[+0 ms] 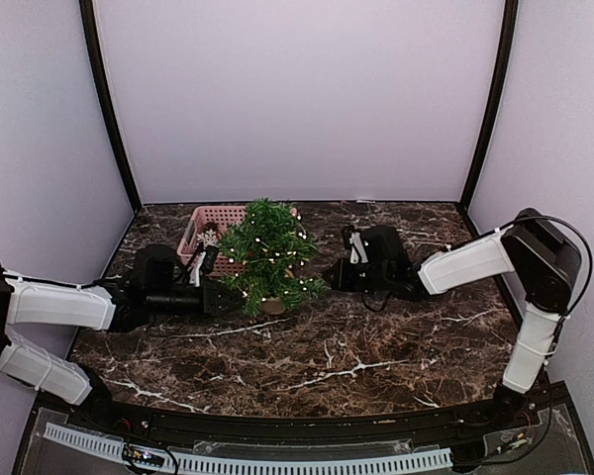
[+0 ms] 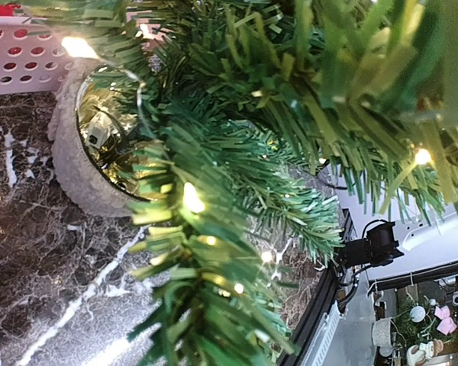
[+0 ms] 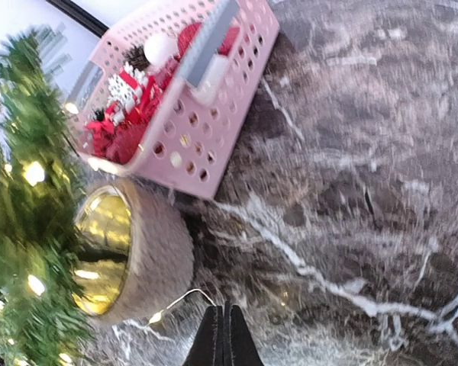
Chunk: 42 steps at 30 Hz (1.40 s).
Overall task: Decorate the small christmas tree
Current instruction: Wrap the side of the string light in the gap of the branches.
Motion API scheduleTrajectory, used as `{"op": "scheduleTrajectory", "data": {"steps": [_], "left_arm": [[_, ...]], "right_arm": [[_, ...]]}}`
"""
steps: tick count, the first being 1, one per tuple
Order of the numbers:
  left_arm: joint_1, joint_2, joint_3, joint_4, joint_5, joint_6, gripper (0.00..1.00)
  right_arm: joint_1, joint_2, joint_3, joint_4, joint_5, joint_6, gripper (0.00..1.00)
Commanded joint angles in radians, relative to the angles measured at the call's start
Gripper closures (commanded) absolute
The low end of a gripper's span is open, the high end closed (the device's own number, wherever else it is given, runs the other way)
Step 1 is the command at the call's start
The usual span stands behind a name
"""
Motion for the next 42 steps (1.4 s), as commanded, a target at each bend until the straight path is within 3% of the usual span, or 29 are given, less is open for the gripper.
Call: {"op": "scheduleTrajectory", "data": {"steps": [1,8,16,26,42], "left_arm": [[-0.003,-0.014,0.027,-0.030,-0.025,0.030,1.00],[-0.003,-0.018,0.040,-0.032,-0.021,0.031,1.00],[-0.003,-0.026,0.071,-0.052,-0.015,0.047,1.00],[-0.002,-0.017,0.070,-0.106,-0.062,0.081,1.00],[0.002,-0.030,0.087,-0.209,-0.111,0.137,1.00]], "right_arm": [[-0.007,-0.050,0.081,-0.101,0.003,-0.132,1.00],[0.018,-0.153,0.071,-0.156,-0.009,-0.145,1.00],[0.131,-0.249,0.038,-0.177,0.056,-0.139,1.00],[0.124,-0.261,0.099,-0.209,0.198,-0.135,1.00],[0.062,-0.231,0.167,-0.197,0.041,-0.138,1.00]]}}
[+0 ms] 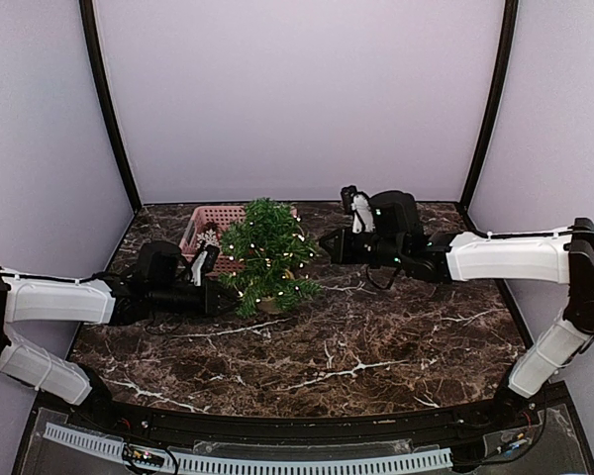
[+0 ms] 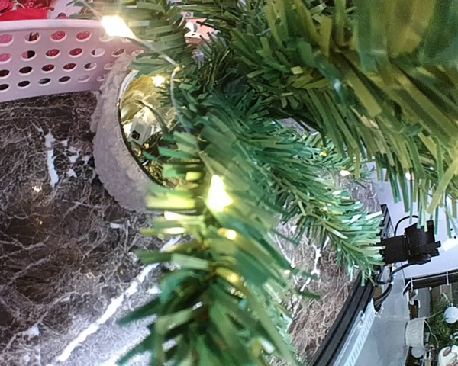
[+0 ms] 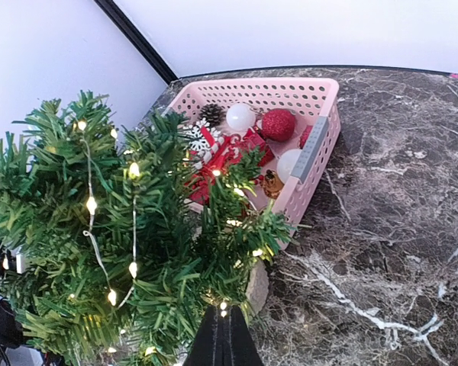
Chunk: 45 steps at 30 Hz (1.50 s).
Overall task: Decorate the small christmas tree
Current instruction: Wrap the side of the string light in the gap of the branches.
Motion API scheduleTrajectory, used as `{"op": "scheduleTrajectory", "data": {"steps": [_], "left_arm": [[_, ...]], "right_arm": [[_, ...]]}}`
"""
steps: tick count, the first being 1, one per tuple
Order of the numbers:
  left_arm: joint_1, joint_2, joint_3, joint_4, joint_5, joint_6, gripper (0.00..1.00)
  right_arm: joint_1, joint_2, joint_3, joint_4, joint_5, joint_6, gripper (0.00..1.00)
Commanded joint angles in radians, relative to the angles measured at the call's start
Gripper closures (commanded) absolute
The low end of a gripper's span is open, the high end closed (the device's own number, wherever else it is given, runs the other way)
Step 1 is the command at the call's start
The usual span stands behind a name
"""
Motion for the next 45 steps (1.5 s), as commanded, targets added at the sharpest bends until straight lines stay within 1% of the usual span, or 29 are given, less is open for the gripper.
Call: {"op": "scheduleTrajectory", "data": {"steps": [1,5,9,12,19,23,28,32,36,42,45], "left_arm": [[0.003,-0.029,0.032,-0.046,-0.022,0.033,1.00],[0.011,-0.031,0.033,-0.057,-0.022,0.040,1.00],[0.017,-0.035,0.031,-0.064,-0.020,0.045,1.00],[0.023,-0.037,0.030,-0.068,-0.020,0.048,1.00],[0.038,-0.042,0.035,-0.076,-0.014,0.055,1.00],[0.049,-0.044,0.042,-0.084,-0.009,0.062,1.00],[0.057,-0.043,0.046,-0.086,-0.005,0.067,1.00],[0.063,-0.044,0.048,-0.089,-0.003,0.068,1.00],[0.066,-0.047,0.049,-0.088,-0.003,0.067,1.00],[0.067,-0.032,0.053,-0.081,0.003,0.066,1.00],[0.069,-0.018,0.069,-0.082,0.009,0.069,1.00]], "right_arm": [[-0.008,0.023,0.052,0.015,-0.077,-0.006,1.00],[-0.009,0.032,0.066,0.029,-0.118,0.003,1.00],[-0.026,0.041,0.076,0.031,-0.102,0.014,1.00],[-0.042,0.053,0.083,0.044,-0.122,0.019,1.00],[-0.072,0.112,0.149,-0.004,-0.204,-0.004,1.00],[-0.091,0.135,0.157,0.012,-0.249,0.001,1.00],[-0.111,0.182,0.162,0.043,-0.260,0.016,1.00],[-0.125,0.200,0.147,0.066,-0.253,0.040,1.00],[-0.125,0.199,0.098,0.099,-0.256,0.070,1.00],[-0.122,0.222,0.017,0.220,-0.303,0.156,1.00],[-0.113,0.223,-0.003,0.254,-0.307,0.180,1.00]]}}
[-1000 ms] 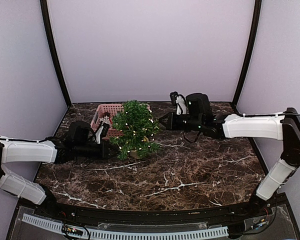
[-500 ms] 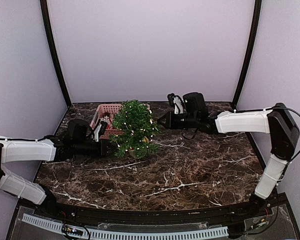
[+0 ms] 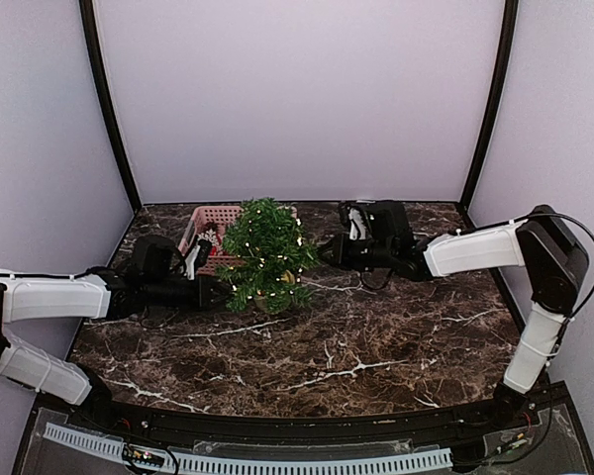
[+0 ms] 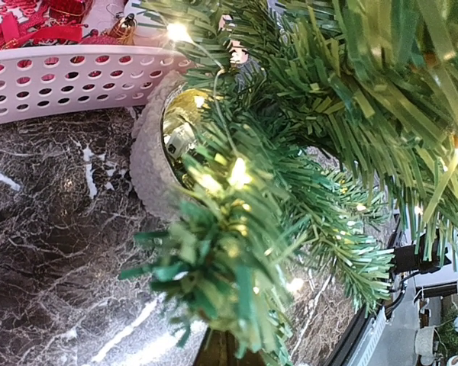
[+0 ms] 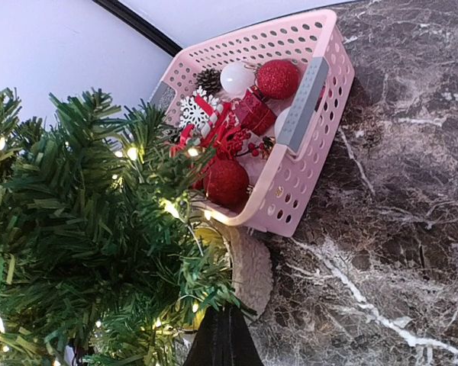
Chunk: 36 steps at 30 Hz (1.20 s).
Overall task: Decorate the small christmas tree
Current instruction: Wrap the side of the string light in the gap of the branches.
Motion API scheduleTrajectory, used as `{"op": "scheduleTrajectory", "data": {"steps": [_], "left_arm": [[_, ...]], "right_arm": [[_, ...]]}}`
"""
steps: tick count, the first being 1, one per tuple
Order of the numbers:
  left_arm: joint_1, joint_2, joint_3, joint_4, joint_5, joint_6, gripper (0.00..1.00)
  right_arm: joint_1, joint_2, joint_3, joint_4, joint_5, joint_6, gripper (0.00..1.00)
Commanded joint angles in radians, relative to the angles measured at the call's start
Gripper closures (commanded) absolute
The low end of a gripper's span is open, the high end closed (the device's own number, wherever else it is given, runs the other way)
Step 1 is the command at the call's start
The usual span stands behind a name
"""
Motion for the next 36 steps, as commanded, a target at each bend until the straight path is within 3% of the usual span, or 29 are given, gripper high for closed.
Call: {"op": "scheduleTrajectory", "data": {"steps": [1,26,31,36], "left_arm": [[0.010,0.007,0.052,-0.009,0.021,0.021,1.00],[0.015,0.072,0.082,0.077,0.036,0.006,0.99],[0.015,0.043,0.075,0.065,0.010,0.009,0.83],[0.021,-0.031,0.047,0.011,-0.029,0.016,0.60]], "right_arm": [[0.010,0.019,-0.032,0.120,-0.025,0.061,1.00],[0.056,0.102,-0.058,0.279,-0.056,0.145,1.00],[0.056,0.046,-0.112,0.288,-0.015,0.145,0.84],[0.054,-0.021,-0.182,0.285,0.020,0.145,0.67]]}}
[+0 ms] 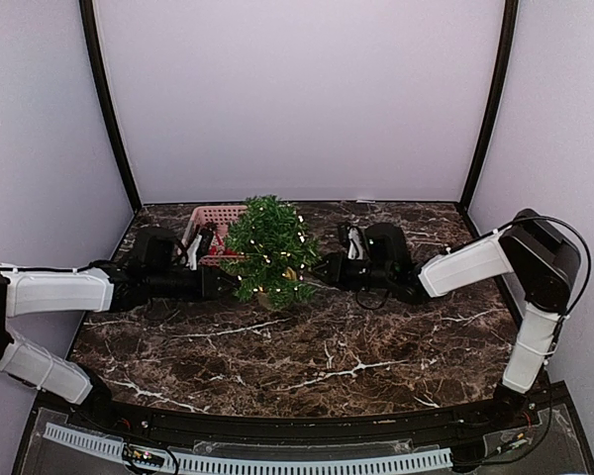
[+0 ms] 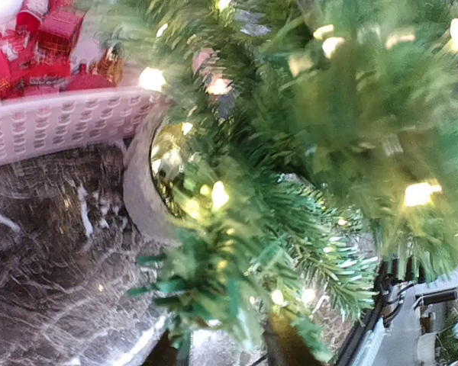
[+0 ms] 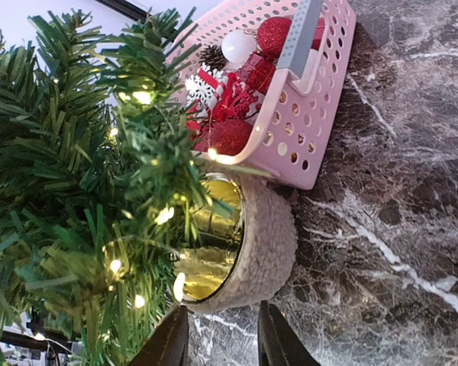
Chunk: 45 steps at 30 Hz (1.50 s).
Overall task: Decorate the small christmas tree
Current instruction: Wrap the side of the string light in the gap of the branches, then move the Christmas tree to the center of the board.
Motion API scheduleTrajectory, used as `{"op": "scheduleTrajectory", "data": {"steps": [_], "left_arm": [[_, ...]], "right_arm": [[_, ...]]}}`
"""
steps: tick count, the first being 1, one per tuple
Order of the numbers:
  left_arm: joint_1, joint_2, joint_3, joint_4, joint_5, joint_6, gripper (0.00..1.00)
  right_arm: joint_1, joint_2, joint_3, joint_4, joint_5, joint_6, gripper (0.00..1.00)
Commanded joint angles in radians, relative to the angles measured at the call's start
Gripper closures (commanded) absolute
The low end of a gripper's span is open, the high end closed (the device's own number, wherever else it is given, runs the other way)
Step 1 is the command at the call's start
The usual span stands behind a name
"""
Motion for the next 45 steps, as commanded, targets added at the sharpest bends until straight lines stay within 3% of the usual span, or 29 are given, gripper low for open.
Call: {"op": "scheduleTrajectory", "data": {"steps": [1,7,11,15,24,36,45], "left_arm": [[0.013,-0.105,-0.015,-0.038,-0.046,0.014,0.55],[0.031,-0.227,-0.063,-0.098,-0.091,0.006,0.33],[0.052,-0.311,-0.100,-0.126,-0.140,-0.038,0.29],[0.104,-0.319,-0.173,-0.067,-0.131,-0.127,0.29],[0.122,-0.089,-0.238,0.276,-0.007,-0.203,0.35],[0.100,0.222,-0.150,0.542,0.066,-0.213,0.35],[0.063,0.365,-0.056,0.618,0.080,-0.214,0.33]], "right_arm": [[0.006,-0.093,-0.058,0.039,0.043,0.001,0.63],[-0.002,-0.172,-0.129,0.005,0.097,0.001,0.48],[-0.012,-0.236,-0.199,0.007,0.154,0.023,0.39],[-0.012,-0.231,-0.217,0.027,0.168,0.042,0.39],[0.049,-0.041,-0.146,0.170,0.118,0.124,0.39],[0.075,0.149,-0.010,0.231,0.089,0.168,0.33],[0.073,0.213,0.036,0.247,0.068,0.178,0.39]]}}
